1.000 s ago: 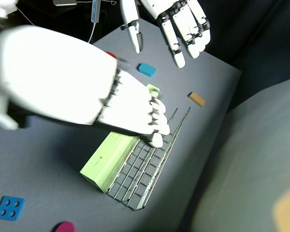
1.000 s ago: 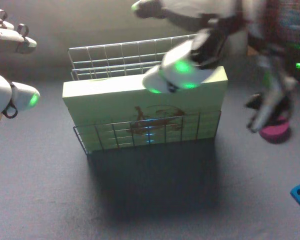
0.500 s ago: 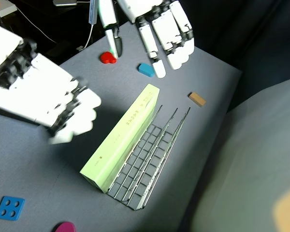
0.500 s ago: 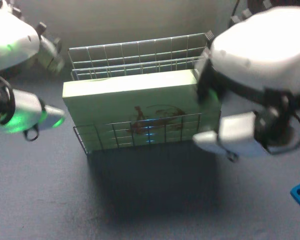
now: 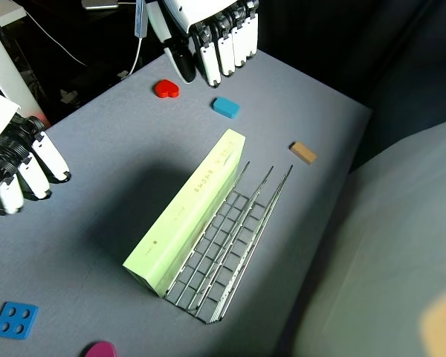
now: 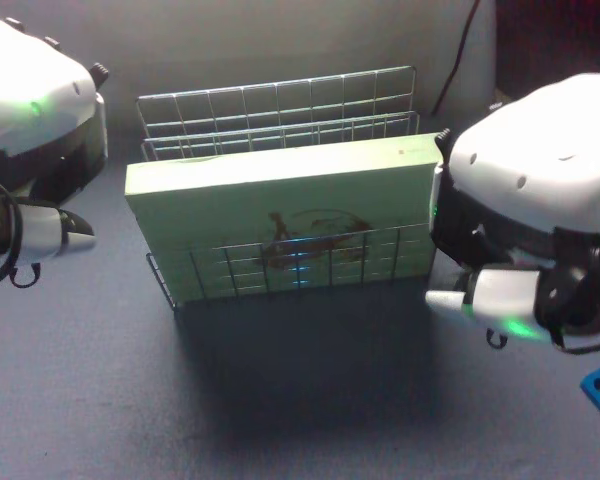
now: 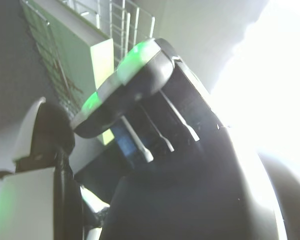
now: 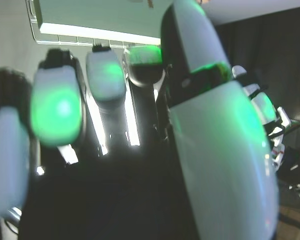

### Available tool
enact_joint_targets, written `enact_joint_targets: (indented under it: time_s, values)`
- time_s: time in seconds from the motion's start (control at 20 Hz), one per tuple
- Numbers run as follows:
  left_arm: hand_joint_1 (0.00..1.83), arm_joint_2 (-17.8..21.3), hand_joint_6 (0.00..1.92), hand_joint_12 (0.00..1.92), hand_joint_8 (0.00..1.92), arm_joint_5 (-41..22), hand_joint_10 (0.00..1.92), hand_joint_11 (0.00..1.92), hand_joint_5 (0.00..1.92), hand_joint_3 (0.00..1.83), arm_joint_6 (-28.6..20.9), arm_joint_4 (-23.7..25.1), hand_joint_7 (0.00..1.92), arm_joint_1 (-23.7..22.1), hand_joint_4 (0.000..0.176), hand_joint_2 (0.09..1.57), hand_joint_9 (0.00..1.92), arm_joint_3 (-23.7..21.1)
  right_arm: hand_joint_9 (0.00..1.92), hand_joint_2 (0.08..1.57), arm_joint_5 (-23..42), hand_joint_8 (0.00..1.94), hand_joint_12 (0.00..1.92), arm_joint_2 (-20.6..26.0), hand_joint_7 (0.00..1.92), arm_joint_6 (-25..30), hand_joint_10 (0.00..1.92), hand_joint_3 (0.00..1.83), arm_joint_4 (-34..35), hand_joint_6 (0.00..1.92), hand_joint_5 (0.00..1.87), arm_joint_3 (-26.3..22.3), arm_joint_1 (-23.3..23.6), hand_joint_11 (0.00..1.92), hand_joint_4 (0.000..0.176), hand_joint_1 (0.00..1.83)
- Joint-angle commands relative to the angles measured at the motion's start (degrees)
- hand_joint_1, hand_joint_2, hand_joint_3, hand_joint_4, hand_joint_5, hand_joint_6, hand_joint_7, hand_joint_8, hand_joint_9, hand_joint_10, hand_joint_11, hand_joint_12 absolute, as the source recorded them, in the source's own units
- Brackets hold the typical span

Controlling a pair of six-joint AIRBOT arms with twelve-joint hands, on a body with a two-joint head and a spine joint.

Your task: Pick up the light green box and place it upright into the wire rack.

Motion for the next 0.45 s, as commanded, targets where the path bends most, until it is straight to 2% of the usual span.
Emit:
enact_joint_targets:
  time_s: [0.0, 0.2, 0.4]
  values:
    - [1.02, -0.1, 1.92, 1.92, 1.92, -2.4, 1.92, 1.41, 1.21, 0.01, 0.1, 3.8, 1.34, -0.2, 0.0, 1.25, 1.32, -0.2, 1.67, 1.4, 1.3, 1.94, 1.92, 0.1, 1.46, 0.0, 1.92, 0.01, -5.0, 1.92, 1.32, -0.2, -0.1, 1.88, 0.176, 0.85]
    - [1.03, -0.1, 1.92, 1.92, 1.92, -2.4, 1.92, 1.43, 1.22, 0.0, -0.4, 3.8, 1.35, 0.0, 0.0, 1.24, 1.35, -0.7, 1.66, 1.4, 1.6, 1.94, 1.92, 1.0, 1.46, 2.7, 1.92, 0.0, -10.5, 1.92, 1.33, -0.2, -2.0, 1.88, 0.176, 0.88]
    - [1.03, -0.1, 1.92, 1.92, 1.92, -2.3, 1.92, 1.43, 1.21, 0.0, -0.8, 3.8, 1.35, -0.1, 0.0, 1.24, 1.35, -0.7, 1.66, 1.4, 2.6, 1.94, 1.92, 1.5, 1.46, 3.1, 1.92, 0.0, -11.3, 1.92, 1.33, -0.2, -2.3, 1.88, 0.176, 0.88]
